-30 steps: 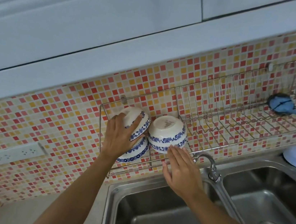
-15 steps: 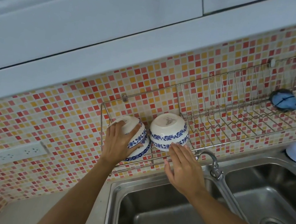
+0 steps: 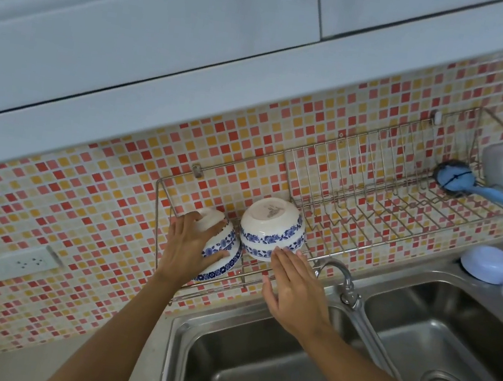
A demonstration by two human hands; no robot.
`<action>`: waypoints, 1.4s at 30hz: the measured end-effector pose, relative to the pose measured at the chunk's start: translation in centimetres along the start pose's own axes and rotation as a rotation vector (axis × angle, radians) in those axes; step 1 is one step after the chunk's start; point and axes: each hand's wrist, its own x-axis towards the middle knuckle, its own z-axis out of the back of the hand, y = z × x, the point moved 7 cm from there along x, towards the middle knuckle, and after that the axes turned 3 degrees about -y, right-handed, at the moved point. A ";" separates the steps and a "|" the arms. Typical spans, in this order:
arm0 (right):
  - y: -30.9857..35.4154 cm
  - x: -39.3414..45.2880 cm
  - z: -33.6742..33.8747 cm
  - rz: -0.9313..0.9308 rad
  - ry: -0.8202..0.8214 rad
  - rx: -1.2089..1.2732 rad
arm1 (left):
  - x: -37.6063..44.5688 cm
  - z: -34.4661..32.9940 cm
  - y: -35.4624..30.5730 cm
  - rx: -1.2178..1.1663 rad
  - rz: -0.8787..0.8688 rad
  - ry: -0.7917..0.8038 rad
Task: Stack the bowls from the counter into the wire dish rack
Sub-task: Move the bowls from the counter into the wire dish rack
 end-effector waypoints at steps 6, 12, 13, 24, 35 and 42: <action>0.1 0.1 0.0 -0.008 0.031 0.009 | -1.0 0.2 -0.4 0.008 -0.029 0.032; 0.1 0.1 0.2 -0.019 0.078 0.016 | -1.2 0.1 -0.8 0.038 -0.055 0.079; 0.1 0.2 0.3 -0.024 0.080 0.014 | -1.2 0.1 -0.6 0.026 -0.043 0.084; -1.5 5.2 0.0 -0.181 0.214 0.019 | -6.5 0.5 -0.4 -0.328 0.383 -0.130; -1.6 5.7 -1.5 -0.217 0.410 -0.077 | -6.4 -0.6 -0.2 -0.346 0.348 0.004; -1.5 4.4 -1.0 -0.159 0.304 -0.115 | -6.4 -1.6 -0.3 -0.314 0.377 0.097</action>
